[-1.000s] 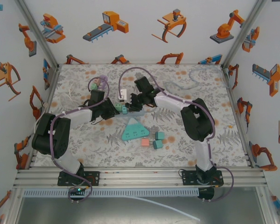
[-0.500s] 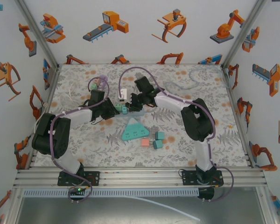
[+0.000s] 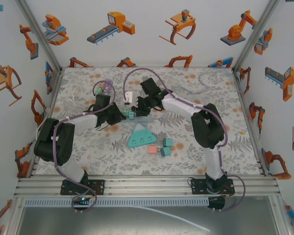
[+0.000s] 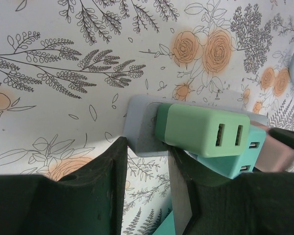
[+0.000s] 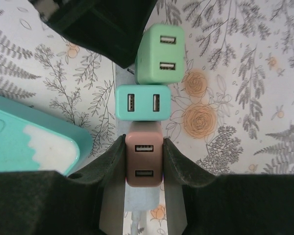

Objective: Pull the plug off the socket

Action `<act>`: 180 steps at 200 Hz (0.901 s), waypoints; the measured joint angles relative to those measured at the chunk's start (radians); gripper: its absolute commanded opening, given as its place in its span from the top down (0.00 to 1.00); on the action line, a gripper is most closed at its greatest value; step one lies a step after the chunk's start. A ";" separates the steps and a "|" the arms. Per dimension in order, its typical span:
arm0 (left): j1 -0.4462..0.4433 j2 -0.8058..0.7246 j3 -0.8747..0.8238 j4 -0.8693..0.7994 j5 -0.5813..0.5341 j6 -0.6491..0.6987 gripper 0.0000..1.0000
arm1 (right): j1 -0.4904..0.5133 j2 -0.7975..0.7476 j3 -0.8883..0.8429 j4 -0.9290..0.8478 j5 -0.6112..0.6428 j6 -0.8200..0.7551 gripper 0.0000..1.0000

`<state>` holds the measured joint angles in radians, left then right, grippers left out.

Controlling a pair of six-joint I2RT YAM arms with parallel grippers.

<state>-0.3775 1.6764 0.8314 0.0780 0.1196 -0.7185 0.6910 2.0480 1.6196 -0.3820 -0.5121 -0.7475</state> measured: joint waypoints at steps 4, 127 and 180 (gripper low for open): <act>0.000 0.000 0.000 0.000 0.000 0.000 0.63 | 0.001 -0.007 0.011 -0.008 -0.002 0.000 1.00; -0.003 -0.036 -0.061 0.084 -0.010 0.018 0.52 | 0.018 -0.239 0.026 0.032 0.003 0.340 1.00; -0.003 -0.135 -0.092 -0.005 -0.059 0.102 0.47 | -0.123 -0.568 -0.251 0.216 0.040 0.849 1.00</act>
<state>-0.3809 1.5410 0.7399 0.0727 0.0608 -0.6163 0.5678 1.4799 1.3689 -0.1665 -0.4721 0.1013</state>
